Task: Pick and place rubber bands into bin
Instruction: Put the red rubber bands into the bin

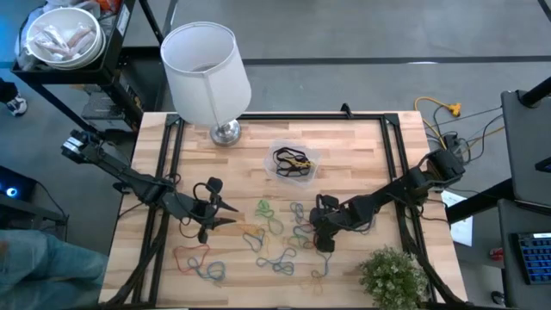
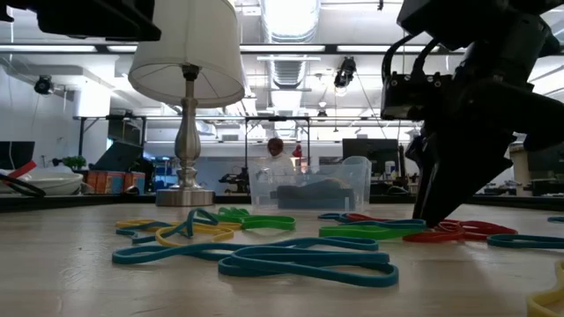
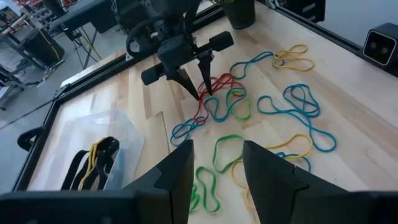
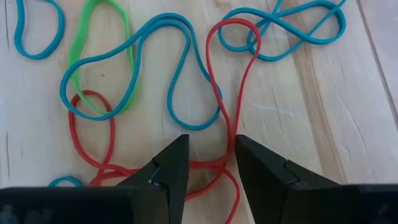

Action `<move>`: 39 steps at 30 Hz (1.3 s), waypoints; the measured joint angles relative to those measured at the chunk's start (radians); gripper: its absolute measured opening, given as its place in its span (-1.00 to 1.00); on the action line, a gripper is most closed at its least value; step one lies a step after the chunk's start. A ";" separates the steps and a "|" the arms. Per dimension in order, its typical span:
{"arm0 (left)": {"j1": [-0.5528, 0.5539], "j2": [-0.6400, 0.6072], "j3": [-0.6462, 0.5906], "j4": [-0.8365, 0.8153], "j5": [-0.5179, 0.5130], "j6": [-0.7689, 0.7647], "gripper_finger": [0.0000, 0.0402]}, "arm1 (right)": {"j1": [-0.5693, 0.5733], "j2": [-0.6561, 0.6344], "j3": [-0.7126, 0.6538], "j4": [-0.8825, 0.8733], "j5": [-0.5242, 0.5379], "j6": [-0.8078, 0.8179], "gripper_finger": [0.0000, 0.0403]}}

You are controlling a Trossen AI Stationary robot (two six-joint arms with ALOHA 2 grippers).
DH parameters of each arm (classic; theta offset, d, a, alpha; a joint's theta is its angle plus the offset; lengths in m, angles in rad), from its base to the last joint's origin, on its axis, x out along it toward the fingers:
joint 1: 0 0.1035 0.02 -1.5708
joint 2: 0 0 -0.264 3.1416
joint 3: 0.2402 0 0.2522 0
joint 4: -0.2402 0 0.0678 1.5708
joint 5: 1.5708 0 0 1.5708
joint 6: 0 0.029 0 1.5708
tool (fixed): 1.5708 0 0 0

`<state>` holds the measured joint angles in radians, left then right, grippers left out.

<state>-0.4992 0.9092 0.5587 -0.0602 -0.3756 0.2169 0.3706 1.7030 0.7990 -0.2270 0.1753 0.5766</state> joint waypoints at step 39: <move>0.000 0.006 0.000 0.000 0.000 0.000 -0.39 | 0.097 0.012 0.218 -0.256 0.254 -0.244 -0.96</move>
<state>-0.4992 0.9157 0.5583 -0.0605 -0.3759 0.2169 0.4679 1.7145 1.0171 -0.4825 0.4295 0.3323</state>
